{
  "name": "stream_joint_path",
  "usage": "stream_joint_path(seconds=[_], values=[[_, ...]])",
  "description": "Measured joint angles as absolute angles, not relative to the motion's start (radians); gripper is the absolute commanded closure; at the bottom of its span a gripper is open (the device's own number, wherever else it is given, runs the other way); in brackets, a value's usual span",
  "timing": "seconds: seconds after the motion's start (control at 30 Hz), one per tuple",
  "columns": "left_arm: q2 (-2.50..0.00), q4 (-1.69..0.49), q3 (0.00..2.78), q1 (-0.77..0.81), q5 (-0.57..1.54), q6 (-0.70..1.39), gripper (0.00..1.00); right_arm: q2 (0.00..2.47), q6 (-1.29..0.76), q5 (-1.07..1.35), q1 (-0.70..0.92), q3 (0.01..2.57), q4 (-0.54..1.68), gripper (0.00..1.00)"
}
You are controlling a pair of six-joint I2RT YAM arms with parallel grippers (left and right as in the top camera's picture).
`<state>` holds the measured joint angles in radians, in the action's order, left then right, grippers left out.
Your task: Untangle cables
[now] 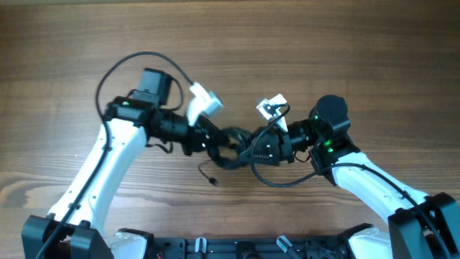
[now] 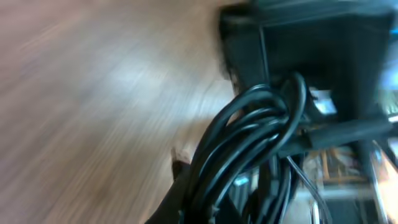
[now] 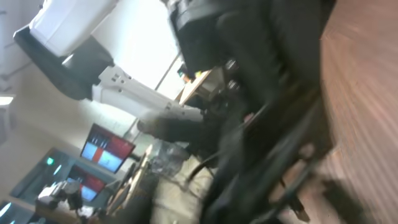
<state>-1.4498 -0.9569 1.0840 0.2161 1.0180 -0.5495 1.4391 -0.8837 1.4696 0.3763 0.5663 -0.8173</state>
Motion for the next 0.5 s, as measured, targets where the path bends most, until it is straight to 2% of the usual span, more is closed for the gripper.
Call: stream_joint_path(seconds=[0.27, 0.5], values=[[-1.45, -0.769, 1.084, -0.058, 0.931, 0.044, 0.96, 1.438, -0.814, 1.041, 0.438, 0.565, -0.661, 0.0], [-1.45, -0.77, 1.084, -0.054, 0.78, 0.521, 0.96, 1.438, -0.685, 0.543, 0.743, 0.565, -0.601, 0.01]])
